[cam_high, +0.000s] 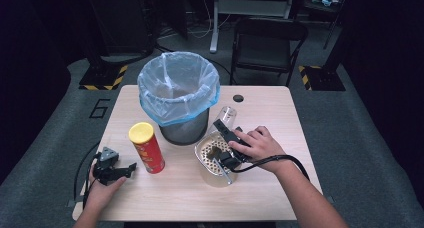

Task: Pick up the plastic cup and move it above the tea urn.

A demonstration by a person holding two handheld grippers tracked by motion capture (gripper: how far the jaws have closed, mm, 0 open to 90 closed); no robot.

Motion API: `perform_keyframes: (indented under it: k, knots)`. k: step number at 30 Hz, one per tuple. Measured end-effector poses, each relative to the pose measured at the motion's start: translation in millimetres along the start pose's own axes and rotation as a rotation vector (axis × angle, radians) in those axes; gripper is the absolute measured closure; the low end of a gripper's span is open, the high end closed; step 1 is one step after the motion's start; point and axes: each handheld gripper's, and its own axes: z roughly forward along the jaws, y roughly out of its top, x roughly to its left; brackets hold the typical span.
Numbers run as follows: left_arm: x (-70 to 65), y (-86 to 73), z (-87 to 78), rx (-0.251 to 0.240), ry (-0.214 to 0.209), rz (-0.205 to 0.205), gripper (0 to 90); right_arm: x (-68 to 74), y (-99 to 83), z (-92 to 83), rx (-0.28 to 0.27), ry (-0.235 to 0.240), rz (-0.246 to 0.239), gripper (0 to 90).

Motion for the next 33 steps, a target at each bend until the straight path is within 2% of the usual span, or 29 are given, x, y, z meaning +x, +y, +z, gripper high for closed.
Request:
perform_keyframes:
  k: [1,2,5,7,10,11,12,14,16,17,18,19,20,21,22,23,24,26,27,29,30,32,33]
  knots:
    - [0.0,0.0,0.0,0.000,0.000,0.000,16.5,0.0,0.0,0.0,0.000,0.000,0.000,35.1]
    - [0.0,0.0,0.0,0.000,0.000,0.000,16.5,0.0,0.1,-0.4,-0.001,-0.014,0.040,34.9]
    - [0.0,0.0,0.0,0.000,0.000,0.000,16.5,-1.1,0.1,-0.1,0.000,-0.026,0.065,34.8]
    - [0.0,0.0,0.0,0.000,0.000,0.000,16.5,-0.2,-0.1,-0.2,0.006,-0.031,0.112,34.8]
    - [0.0,0.0,0.0,0.000,0.000,0.000,16.5,1.1,0.2,0.5,0.009,-0.041,0.130,34.8]
    - [0.0,0.0,0.0,0.000,0.000,0.000,16.5,2.2,0.4,0.4,0.009,-0.043,0.156,34.7]
    - [0.0,0.0,0.0,0.000,0.000,0.000,16.5,2.8,0.5,0.2,0.011,-0.054,0.208,34.7]
    - [0.0,0.0,0.0,0.000,0.000,0.000,16.5,2.5,0.2,0.0,0.013,-0.067,0.224,34.7]
    - [0.0,0.0,0.0,-0.001,0.000,0.000,16.5,1.8,-1.2,0.5,0.021,-0.067,0.300,34.6]
    - [0.0,0.0,0.0,-0.001,0.000,0.000,16.5,-0.2,-4.2,-0.1,0.038,-0.087,0.430,34.5]
    - [0.0,0.0,0.0,0.000,0.000,0.000,16.5,-1.9,-6.5,-0.4,0.034,-0.098,0.495,34.5]
    - [0.0,0.0,0.0,-0.001,0.000,0.000,16.5,-1.9,-6.5,-0.4,0.034,-0.098,0.495,34.5]
    - [0.0,0.0,0.0,0.000,0.000,0.000,16.5,-3.6,-8.5,-1.1,0.034,-0.101,0.571,34.4]
    - [0.0,0.0,0.0,-0.001,0.000,0.000,16.5,-5.4,-10.5,-1.4,0.030,-0.103,0.620,34.3]
    - [0.0,0.0,0.0,0.000,0.000,0.000,16.5,-9.7,-15.6,-2.8,0.008,-0.088,0.768,34.1]
    - [0.0,0.0,0.0,0.000,0.000,0.000,16.5,-9.7,-15.6,-2.8,0.008,-0.088,0.768,34.1]
    - [0.0,0.0,0.0,0.000,0.000,0.000,16.5,-12.4,-18.9,-3.3,-0.005,-0.076,0.858,34.0]
    - [0.0,0.0,0.0,0.000,0.000,0.000,16.5,-15.5,-23.1,-3.8,-0.022,-0.055,0.969,34.0]
    - [0.0,0.0,0.0,0.000,0.000,0.000,16.5,-17.4,-27.0,-4.3,-0.032,-0.042,1.048,34.0]
    - [0.0,0.0,0.0,-0.001,0.000,0.000,16.5,-19.4,-33.4,-4.7,-0.040,-0.014,1.173,34.0]
    - [0.0,0.0,0.0,0.000,0.000,0.000,16.5,-19.7,-35.6,-4.6,-0.046,-0.012,1.212,34.1]
    - [0.0,0.0,0.0,0.000,0.000,0.000,16.5,-21.6,-44.5,-3.6,-0.072,0.057,1.344,34.0]
    - [0.0,0.0,0.0,0.000,0.000,0.000,16.5,-22.0,-47.0,-3.5,-0.074,0.072,1.375,34.1]
